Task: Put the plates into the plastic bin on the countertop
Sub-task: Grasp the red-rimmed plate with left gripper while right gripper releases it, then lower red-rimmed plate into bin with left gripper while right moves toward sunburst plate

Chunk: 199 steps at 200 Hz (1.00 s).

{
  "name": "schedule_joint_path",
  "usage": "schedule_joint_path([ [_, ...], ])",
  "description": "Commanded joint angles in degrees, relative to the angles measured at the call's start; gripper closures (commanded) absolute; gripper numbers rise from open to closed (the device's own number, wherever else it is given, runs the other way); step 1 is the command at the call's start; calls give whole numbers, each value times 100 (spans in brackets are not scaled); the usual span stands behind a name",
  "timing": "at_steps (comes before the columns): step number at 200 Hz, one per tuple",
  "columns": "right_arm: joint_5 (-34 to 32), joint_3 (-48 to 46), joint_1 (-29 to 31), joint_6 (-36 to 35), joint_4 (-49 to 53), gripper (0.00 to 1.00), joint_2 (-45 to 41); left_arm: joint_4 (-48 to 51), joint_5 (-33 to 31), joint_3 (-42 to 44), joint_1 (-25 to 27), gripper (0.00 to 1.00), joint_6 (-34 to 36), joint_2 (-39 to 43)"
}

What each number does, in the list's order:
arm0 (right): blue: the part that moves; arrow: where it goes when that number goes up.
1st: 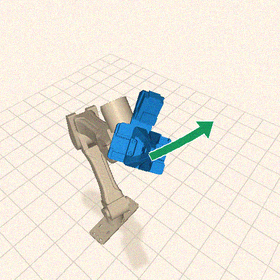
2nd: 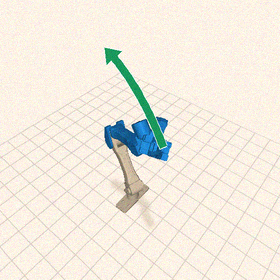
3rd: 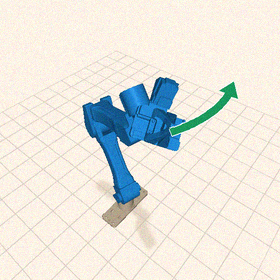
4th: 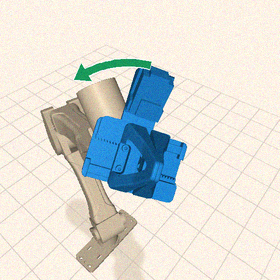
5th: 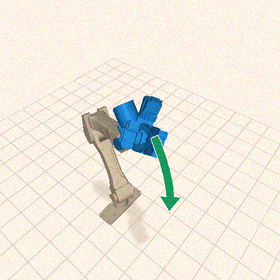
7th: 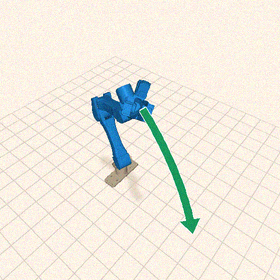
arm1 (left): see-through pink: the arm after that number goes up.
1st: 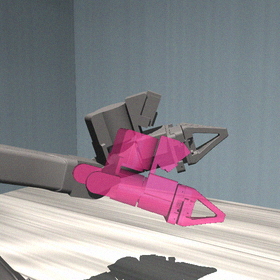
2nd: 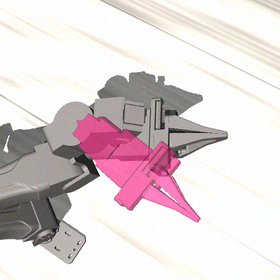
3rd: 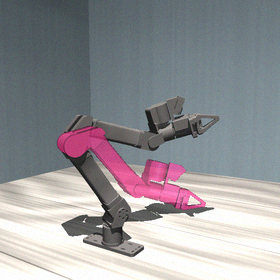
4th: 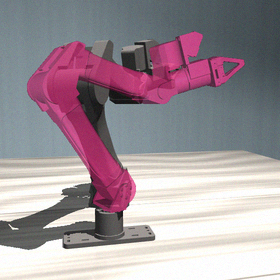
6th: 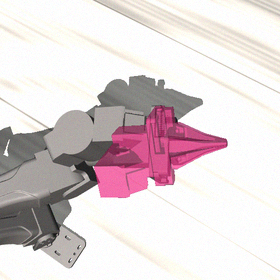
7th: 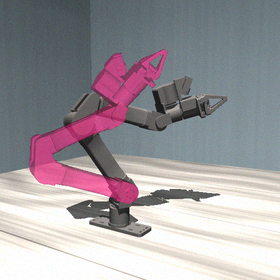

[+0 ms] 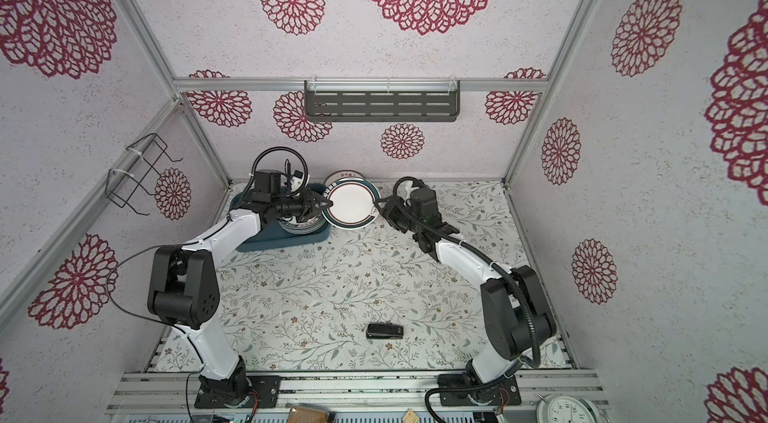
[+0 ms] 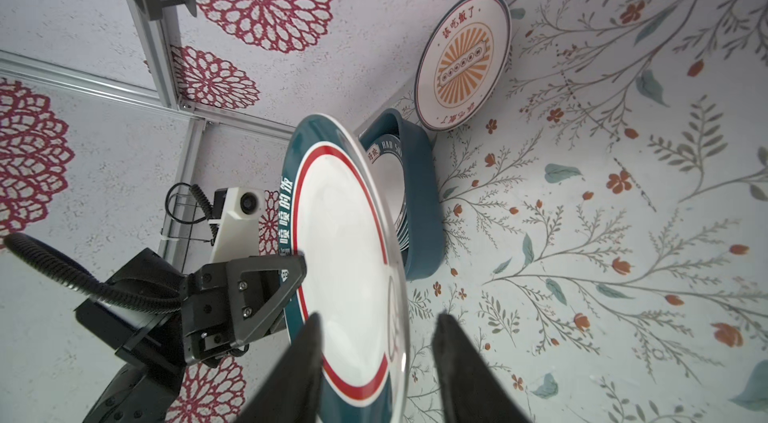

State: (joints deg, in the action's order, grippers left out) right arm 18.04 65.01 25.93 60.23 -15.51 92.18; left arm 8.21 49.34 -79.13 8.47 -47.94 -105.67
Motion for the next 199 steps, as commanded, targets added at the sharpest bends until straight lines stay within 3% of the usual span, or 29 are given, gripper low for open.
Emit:
schedule_joint_path([
  [1, -378, 351, 65, -237, -46, 28, -31, -543, 77, 146, -229, 100, -224, 204],
  [21, -793, 532, 106, -430, 274, 17, -42, -579, 33, 278, -455, 100, -273, 340],
  [39, -1170, 748, 143, -620, 643, 1, -13, -537, -2, 426, -707, 100, -266, 465],
  [124, -2132, 1844, 335, -1324, 1552, 1, 592, 167, -403, 908, -1743, 100, 120, 847],
  [149, -2699, 2263, 539, -1926, 1873, 1, 760, 192, -521, 882, -1917, 100, 39, 745],
  [199, -3717, 2843, 686, -2460, 2205, 1, 1104, 293, -716, 721, -2084, 100, 64, 400],
])
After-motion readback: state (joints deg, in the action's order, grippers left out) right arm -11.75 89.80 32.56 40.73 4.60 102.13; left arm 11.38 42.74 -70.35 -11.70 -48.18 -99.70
